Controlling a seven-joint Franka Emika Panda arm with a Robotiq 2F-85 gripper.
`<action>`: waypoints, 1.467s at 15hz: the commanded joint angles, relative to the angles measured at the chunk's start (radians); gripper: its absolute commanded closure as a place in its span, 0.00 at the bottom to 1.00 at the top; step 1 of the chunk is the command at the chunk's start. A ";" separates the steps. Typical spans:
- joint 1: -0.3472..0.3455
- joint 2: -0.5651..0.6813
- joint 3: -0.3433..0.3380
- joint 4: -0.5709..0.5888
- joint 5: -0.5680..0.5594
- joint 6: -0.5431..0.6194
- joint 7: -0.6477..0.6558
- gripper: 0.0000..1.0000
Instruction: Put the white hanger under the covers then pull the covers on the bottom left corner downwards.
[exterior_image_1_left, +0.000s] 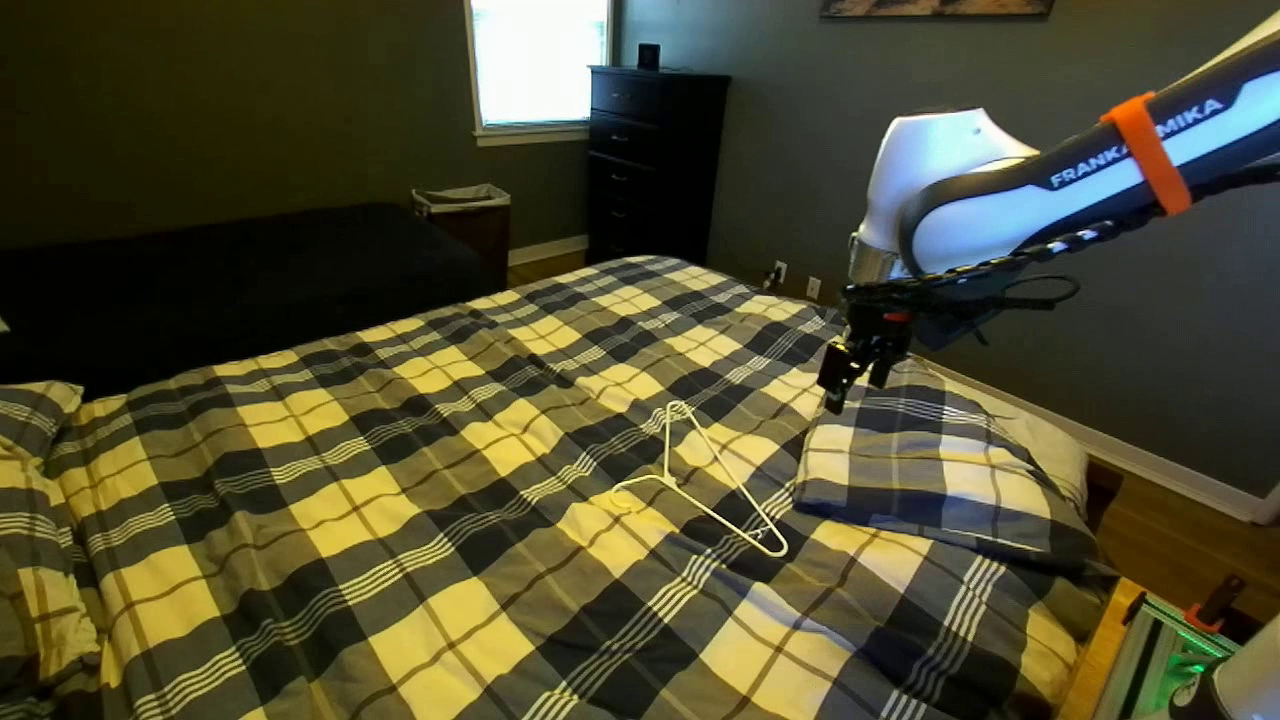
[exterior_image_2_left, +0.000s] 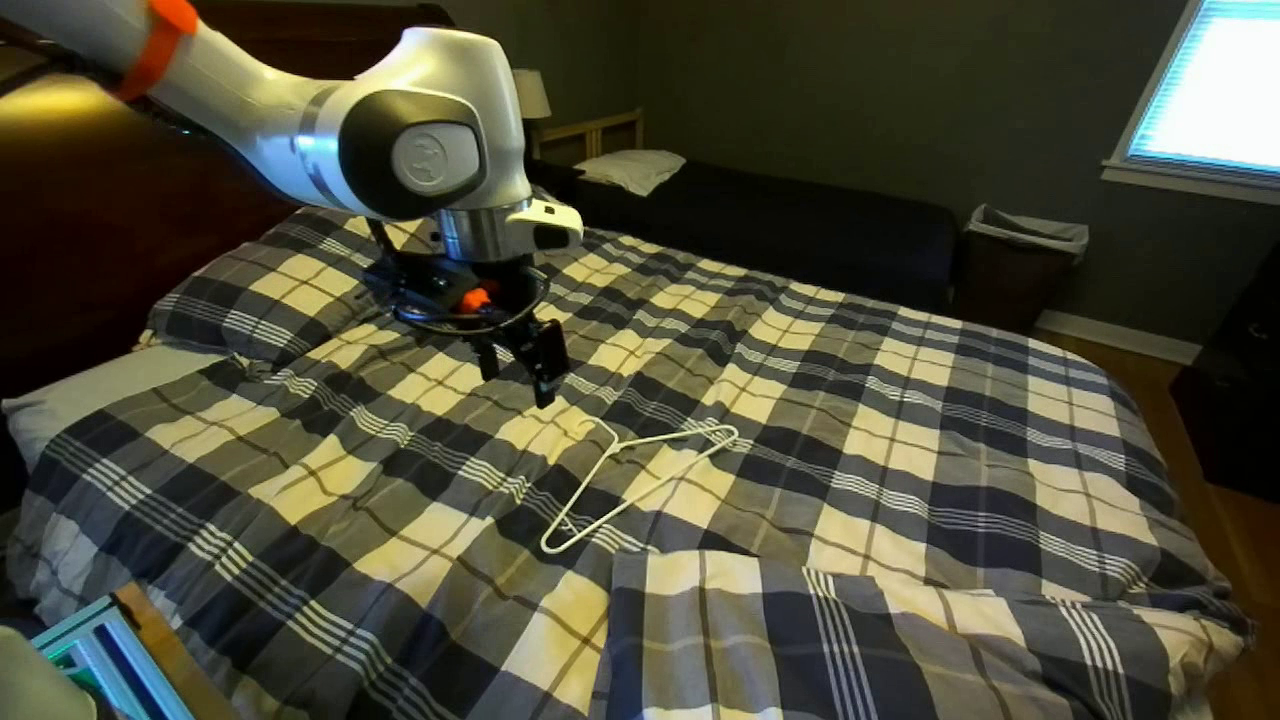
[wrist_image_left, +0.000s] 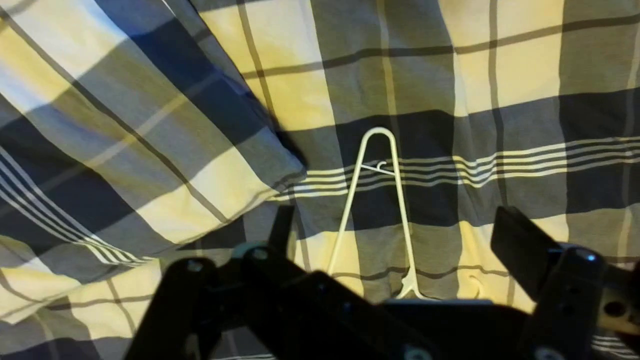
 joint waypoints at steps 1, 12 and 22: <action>0.039 0.207 0.000 0.132 0.023 0.045 -0.076 0.00; 0.032 0.259 -0.004 0.172 -0.042 0.072 -0.024 0.00; 0.041 0.558 -0.004 0.334 -0.057 0.268 -0.015 0.00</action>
